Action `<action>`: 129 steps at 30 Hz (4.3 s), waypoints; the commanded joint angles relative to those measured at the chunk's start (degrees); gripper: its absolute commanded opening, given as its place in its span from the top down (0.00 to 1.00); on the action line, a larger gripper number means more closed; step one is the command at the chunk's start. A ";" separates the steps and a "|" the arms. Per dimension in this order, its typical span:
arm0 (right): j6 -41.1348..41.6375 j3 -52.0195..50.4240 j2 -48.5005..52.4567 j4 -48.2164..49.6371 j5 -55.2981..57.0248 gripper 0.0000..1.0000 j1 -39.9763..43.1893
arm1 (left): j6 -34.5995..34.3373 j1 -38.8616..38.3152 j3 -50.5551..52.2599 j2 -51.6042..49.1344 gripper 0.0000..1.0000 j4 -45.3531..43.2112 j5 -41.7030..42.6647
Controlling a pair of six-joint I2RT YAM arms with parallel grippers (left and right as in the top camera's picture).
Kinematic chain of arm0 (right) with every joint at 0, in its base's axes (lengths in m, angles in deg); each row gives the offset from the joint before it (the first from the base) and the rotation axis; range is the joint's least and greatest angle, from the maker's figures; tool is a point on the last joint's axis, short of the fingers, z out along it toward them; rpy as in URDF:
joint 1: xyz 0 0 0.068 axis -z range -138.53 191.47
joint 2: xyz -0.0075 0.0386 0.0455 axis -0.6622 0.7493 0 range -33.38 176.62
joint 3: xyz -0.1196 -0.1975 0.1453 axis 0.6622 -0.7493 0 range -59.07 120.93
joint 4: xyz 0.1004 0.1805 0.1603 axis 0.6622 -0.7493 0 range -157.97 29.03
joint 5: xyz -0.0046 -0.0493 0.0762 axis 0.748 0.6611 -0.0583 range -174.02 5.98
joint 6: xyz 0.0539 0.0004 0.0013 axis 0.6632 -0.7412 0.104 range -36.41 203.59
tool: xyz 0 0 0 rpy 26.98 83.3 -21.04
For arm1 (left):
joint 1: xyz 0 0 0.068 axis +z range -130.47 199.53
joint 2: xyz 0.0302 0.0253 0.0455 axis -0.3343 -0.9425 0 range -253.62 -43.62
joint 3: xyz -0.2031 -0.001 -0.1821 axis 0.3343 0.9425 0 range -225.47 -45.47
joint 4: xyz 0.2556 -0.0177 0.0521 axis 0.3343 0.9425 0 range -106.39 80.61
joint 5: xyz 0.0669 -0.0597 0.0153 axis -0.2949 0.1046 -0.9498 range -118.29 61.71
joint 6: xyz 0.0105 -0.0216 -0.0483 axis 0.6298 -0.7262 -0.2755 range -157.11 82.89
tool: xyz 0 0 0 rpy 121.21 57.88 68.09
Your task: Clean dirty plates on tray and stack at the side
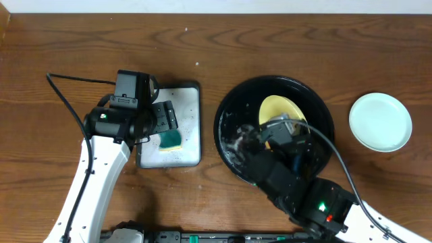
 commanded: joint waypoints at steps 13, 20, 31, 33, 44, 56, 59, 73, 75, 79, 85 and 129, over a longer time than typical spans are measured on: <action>-7.96 0.22 -0.42 4.15 9.29 0.99 -3.21 | 0.31 0.15 -1.09 -0.09 0.17 0.17 0.09; -10.21 0.22 -0.39 4.17 9.29 0.99 -3.21 | 0.31 0.15 -1.09 -0.09 0.16 0.17 0.09; 15.41 0.22 -0.90 -0.55 -12.44 0.76 5.35 | 0.33 0.15 -1.09 -0.09 0.16 0.17 0.09; 21.27 0.22 -1.16 -2.89 -27.54 0.63 13.60 | 0.33 0.15 -1.09 -0.09 0.16 0.17 0.09; 22.34 -1.14 2.71 -19.23 -73.77 0.48 66.34 | 0.31 0.15 -1.09 -0.09 0.16 0.15 0.09; 14.05 -14.69 14.88 -8.76 -88.61 0.78 75.12 | 0.31 0.15 -1.09 -0.09 0.16 0.17 0.11; 14.05 -12.46 14.10 -9.22 -88.98 0.99 75.12 | 0.31 0.15 -1.09 -0.09 0.16 0.17 0.09; 12.11 -0.04 -0.42 -8.85 -64.67 0.98 54.51 | 0.31 0.15 -1.09 -0.09 0.16 0.15 0.11; 12.11 -0.04 -0.68 -5.95 -54.84 0.99 48.15 | 0.31 0.15 -1.09 -0.09 0.16 0.15 0.09; 8.63 -0.04 -0.15 -0.17 -40.57 0.99 34.32 | 0.33 0.15 -1.09 -0.09 0.16 0.17 0.11; 1.44 -0.04 2.34 4.00 -6.10 0.99 14.10 | 0.31 0.15 -1.09 -0.09 0.16 0.17 0.11; -3.04 -0.04 3.58 5.90 6.58 0.99 -0.92 | 0.33 0.15 -1.09 -0.09 0.16 0.17 0.09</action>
